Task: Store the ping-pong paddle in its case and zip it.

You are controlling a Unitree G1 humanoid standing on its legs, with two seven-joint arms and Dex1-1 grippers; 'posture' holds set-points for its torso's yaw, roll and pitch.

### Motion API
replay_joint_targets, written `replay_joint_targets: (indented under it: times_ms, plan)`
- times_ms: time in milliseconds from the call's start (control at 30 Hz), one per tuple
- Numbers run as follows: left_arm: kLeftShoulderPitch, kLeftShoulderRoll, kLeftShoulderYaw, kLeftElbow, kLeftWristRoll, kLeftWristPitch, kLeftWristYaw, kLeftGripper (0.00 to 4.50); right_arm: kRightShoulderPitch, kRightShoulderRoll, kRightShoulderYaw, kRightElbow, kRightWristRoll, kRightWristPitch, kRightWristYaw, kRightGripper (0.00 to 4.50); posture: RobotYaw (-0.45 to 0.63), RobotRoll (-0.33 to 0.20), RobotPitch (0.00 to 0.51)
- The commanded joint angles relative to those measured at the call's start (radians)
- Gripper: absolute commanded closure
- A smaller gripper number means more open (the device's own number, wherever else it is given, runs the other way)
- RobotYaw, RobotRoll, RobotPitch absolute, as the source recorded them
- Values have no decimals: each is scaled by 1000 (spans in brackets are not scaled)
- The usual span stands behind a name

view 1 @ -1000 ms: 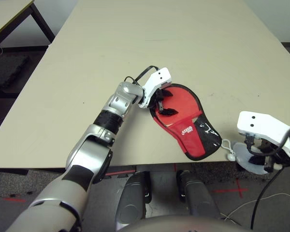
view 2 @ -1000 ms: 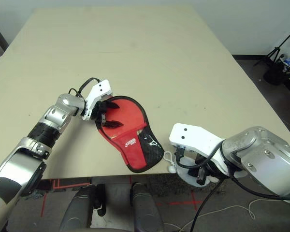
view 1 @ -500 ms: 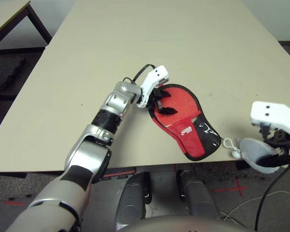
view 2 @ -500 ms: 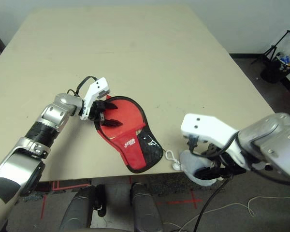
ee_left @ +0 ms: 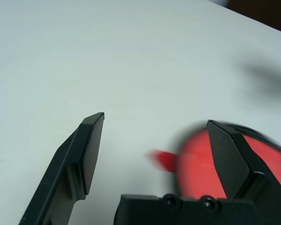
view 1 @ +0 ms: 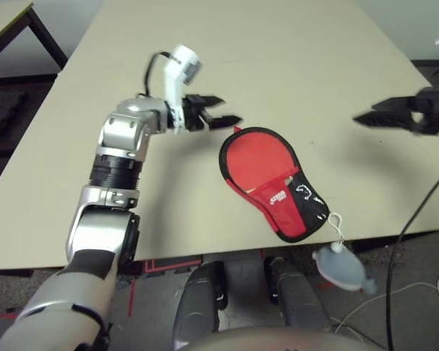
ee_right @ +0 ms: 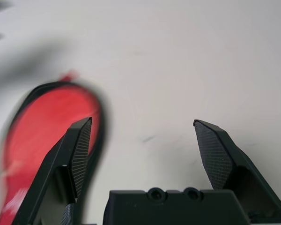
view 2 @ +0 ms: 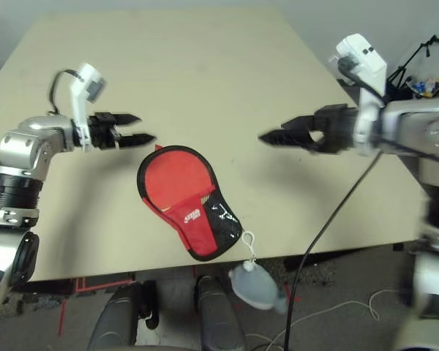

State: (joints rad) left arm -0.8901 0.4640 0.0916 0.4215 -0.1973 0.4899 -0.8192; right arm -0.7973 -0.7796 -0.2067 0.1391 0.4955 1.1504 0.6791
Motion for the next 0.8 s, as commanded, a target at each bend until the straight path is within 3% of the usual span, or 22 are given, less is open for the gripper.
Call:
replay_joint_targets:
  times_ms: [33, 200, 333, 600, 800]
  plan:
    - [76, -22, 65, 67, 15, -144, 138, 0, 39, 130, -94, 74, -72, -276, -174, 24, -96, 0, 166]
    - [164, -32, 122, 137, 32, -324, 309, 0, 54, 230, -117, 189, -153, -614, -280, 24, -80, 0, 178]
    - [223, -38, 149, 185, 49, -465, 425, 0, 57, 234, -120, 298, -211, -809, -340, 24, -70, 0, 180]
    - [307, -42, 202, 223, 68, -640, 617, 0, 73, 237, -130, 485, -243, -998, -383, 24, -43, 0, 175]
    - [429, -78, 216, 172, 74, -668, 725, 0, 104, 247, -157, 609, -241, -1098, -435, 24, -32, 0, 164]
